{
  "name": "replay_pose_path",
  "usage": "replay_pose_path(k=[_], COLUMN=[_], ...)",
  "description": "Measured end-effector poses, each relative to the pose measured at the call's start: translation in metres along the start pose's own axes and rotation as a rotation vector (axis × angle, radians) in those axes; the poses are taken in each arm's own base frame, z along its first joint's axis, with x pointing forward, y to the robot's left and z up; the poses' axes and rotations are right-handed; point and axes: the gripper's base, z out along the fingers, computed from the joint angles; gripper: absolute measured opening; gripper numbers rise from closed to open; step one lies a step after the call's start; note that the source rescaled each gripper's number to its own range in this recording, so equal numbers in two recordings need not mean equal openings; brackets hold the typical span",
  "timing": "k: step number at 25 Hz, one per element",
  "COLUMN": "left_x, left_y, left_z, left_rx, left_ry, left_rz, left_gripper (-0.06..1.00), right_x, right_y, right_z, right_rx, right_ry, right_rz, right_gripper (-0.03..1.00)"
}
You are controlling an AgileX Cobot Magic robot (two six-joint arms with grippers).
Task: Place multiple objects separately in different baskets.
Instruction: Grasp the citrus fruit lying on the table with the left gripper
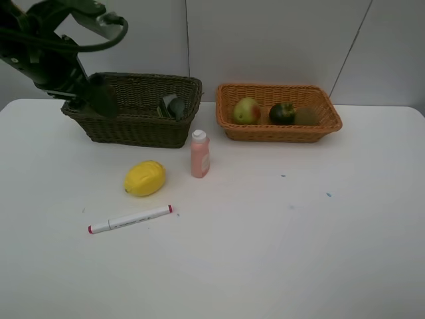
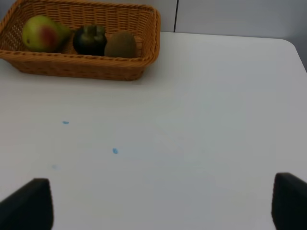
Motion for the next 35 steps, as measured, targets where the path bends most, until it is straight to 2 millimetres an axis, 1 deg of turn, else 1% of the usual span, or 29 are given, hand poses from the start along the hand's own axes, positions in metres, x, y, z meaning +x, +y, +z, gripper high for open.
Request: replay_pose_path(k=[4,6,11,19,25,29,35], left_x=[-0.005,-0.005,0.0,0.007,0.016,0.021,0.018], left_y=[-0.012,-0.018,-0.02,-0.019,-0.018,-0.018,-0.026], left_z=[0.029,0.04,0.061,0.078,0.101,0.111,0.123], left_rx=[0.054,0.076,0.109,0.135,0.163,0.179,0.172], left_ry=[0.056,0.08,0.131,0.176,0.235,0.261,0.245], left_rz=[0.052,0.079,0.125,0.179,0.17,0.177,0.237], left_gripper=[0.92,0.92,0.92,0.92,0.92,0.92,0.92], right_x=[0.0,0.0,0.0,0.0,0.0,0.0,0.0], right_y=[0.0,0.0,0.0,0.0,0.0,0.0,0.0], right_z=[0.0,0.0,0.0,0.0,0.0,0.0,0.0], right_rx=[0.0,0.0,0.0,0.0,0.0,0.0,0.0], right_ry=[0.0,0.0,0.0,0.0,0.0,0.0,0.0], right_rz=[0.0,0.0,0.0,0.0,0.0,0.0,0.0], right_gripper=[1.0,1.0,1.0,1.0,1.0,1.0,1.0])
